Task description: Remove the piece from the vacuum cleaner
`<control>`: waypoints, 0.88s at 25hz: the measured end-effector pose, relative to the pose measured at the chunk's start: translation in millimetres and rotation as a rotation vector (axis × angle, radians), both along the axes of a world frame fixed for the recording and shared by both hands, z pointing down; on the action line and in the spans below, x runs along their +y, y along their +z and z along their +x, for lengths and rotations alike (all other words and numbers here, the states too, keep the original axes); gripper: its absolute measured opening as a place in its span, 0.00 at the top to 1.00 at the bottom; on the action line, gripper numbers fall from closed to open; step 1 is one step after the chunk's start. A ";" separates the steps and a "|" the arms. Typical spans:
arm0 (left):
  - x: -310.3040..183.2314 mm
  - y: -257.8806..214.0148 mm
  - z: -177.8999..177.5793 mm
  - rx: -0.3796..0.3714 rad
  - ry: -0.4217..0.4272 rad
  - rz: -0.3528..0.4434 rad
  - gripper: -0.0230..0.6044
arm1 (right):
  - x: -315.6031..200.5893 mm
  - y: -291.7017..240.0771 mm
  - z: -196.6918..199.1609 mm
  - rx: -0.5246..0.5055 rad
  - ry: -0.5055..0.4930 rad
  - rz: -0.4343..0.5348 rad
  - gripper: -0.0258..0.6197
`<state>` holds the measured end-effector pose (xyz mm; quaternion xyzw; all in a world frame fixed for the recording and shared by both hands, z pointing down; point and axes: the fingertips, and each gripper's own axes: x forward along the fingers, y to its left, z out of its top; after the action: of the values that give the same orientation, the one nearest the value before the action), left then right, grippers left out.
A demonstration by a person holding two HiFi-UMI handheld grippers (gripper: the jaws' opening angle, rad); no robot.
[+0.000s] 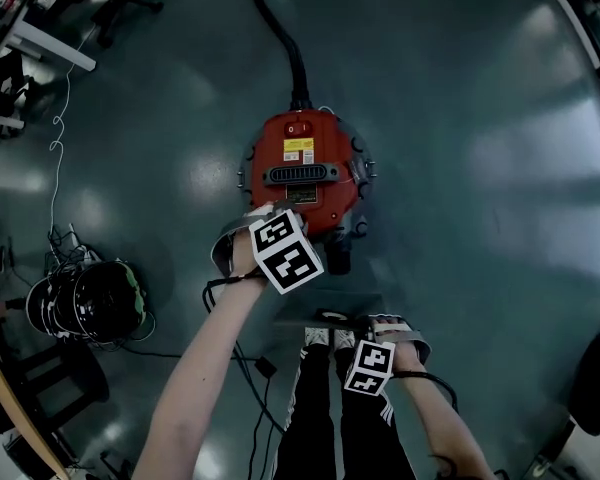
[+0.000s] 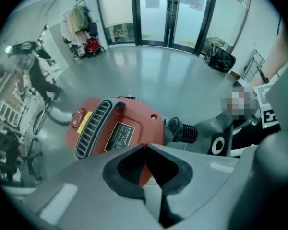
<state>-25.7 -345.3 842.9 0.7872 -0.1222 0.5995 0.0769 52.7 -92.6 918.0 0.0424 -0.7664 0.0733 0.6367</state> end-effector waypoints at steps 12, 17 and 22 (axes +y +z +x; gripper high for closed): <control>61.3 -174.3 -34.5 0.469 -0.615 0.133 0.96 | -61.4 -173.8 -4.3 -0.081 0.134 0.165 0.91; 51.7 -342.2 -47.7 0.698 -0.728 0.352 0.96 | -113.7 -314.8 -5.4 -0.212 0.313 0.321 0.91; 52.7 -501.2 -53.5 0.896 -0.707 0.591 0.96 | -175.8 -472.6 -4.0 -0.446 0.516 0.535 0.90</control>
<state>-79.2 -292.6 341.6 0.8615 -0.4904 0.0921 0.0935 48.7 -268.4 445.4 0.3795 -0.8415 0.0362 0.3827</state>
